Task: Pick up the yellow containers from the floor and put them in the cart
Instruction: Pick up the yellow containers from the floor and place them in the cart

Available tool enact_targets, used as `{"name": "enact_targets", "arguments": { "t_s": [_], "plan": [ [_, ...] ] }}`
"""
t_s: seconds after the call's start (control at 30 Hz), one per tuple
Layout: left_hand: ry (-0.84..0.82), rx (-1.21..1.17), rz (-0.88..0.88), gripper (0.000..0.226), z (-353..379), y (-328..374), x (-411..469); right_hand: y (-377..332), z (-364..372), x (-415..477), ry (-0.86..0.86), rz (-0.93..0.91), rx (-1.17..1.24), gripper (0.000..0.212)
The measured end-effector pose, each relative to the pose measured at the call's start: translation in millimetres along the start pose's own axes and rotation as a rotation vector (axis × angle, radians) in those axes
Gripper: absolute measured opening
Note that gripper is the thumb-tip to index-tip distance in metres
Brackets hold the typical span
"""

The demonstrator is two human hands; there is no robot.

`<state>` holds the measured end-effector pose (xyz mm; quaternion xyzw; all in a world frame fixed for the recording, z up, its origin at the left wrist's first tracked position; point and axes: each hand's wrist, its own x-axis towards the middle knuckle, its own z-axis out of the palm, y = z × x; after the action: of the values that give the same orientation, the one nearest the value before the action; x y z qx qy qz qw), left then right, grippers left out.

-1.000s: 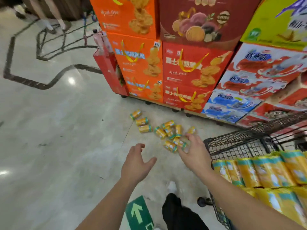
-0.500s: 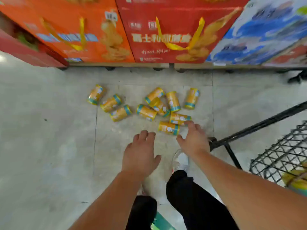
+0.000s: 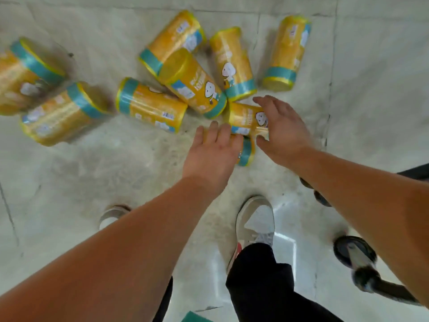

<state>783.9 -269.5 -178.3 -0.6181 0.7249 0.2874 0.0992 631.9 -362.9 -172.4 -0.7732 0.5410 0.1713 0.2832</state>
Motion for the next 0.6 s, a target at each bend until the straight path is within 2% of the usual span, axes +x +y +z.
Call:
{"name": "enact_targets", "arguments": {
  "t_s": [0.1,0.2,0.33,0.47,0.6],
  "plan": [
    [-0.006,0.065,-0.018,0.08,16.2,-0.5,18.6,9.0,11.8,16.2,-0.049,-0.054,-0.071,0.078],
    [-0.01,0.07,-0.028,0.08,27.2,-5.0,26.5,10.3,17.0,25.5,-0.021,-0.075,-0.064,0.069],
    [0.001,0.04,-0.013,0.077,25.4,-5.1,20.4,5.2,13.7,22.1,-0.02,-0.035,-0.096,0.066],
    [-0.042,-0.12,-0.132,0.074,-11.3,-10.2,-23.4,-15.9,-16.2,-13.6,0.008,0.098,-0.024,0.066],
    [-0.04,-0.458,-0.36,0.072,-103.1,1.0,-96.5,-67.2,-96.9,-77.4,0.109,0.243,0.164,0.065]
  ]
}}
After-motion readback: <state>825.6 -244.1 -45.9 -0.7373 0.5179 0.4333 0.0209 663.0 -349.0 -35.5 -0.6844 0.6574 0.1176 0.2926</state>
